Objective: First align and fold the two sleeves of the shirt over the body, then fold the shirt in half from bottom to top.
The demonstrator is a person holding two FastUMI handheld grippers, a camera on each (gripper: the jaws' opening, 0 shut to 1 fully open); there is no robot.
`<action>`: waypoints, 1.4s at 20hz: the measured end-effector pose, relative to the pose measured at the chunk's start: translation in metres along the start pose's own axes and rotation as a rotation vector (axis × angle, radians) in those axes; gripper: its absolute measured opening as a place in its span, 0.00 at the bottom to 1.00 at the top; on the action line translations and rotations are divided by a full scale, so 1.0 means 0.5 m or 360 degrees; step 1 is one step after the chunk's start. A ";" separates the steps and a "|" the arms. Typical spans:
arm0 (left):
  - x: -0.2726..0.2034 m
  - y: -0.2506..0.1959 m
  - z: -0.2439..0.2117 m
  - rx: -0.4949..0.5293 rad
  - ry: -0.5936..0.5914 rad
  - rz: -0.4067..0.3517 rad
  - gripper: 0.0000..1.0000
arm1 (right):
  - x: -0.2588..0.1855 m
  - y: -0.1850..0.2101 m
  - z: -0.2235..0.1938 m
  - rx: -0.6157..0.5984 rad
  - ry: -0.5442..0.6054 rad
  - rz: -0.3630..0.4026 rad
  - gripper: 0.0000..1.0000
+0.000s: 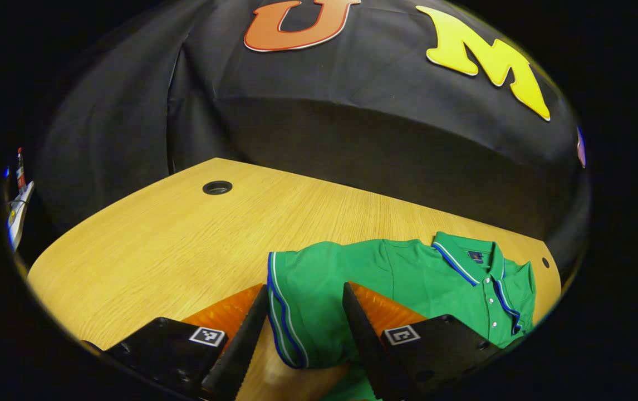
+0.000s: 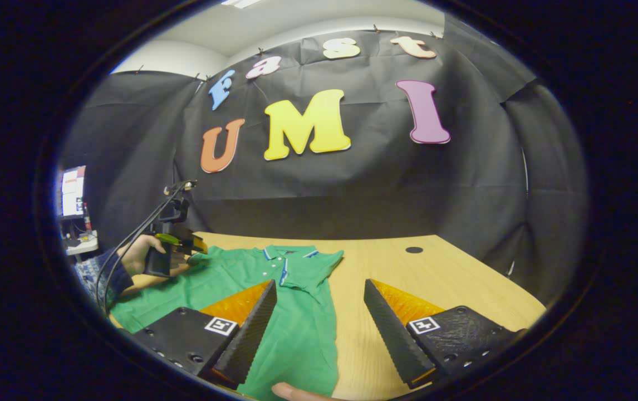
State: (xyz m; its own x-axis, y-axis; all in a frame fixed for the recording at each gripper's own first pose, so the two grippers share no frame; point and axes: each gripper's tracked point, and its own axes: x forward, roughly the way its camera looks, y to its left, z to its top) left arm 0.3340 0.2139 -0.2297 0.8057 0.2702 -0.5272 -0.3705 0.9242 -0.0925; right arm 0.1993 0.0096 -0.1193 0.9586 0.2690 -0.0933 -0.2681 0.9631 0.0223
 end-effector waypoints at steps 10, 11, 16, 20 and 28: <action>0.018 0.009 -0.028 -0.0102 0.0111 0.0025 0.32 | -0.009 0.007 -0.016 0.0155 0.0053 0.0099 0.96; 0.020 0.007 -0.031 -0.0083 0.0118 0.0033 0.23 | -0.008 0.004 -0.016 0.0157 0.0055 0.0093 0.96; -0.011 -0.019 0.008 -0.0038 0.0026 0.0046 0.06 | -0.012 0.010 -0.019 0.0166 0.0054 0.0117 0.96; -0.039 -0.082 0.032 0.0032 -0.0053 -0.0041 0.06 | -0.012 0.013 -0.021 0.0163 0.0055 0.0121 0.96; -0.071 -0.254 0.013 0.0141 -0.0153 -0.0366 0.19 | -0.008 0.023 -0.027 0.0100 0.0057 0.0124 0.96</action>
State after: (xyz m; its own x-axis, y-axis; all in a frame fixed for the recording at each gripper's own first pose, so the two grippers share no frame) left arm 0.3554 0.0888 -0.1937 0.9059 0.0707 -0.4175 -0.1340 0.9832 -0.1241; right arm 0.1910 0.0195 -0.1319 0.9308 0.3436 -0.1246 -0.3338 0.9380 0.0934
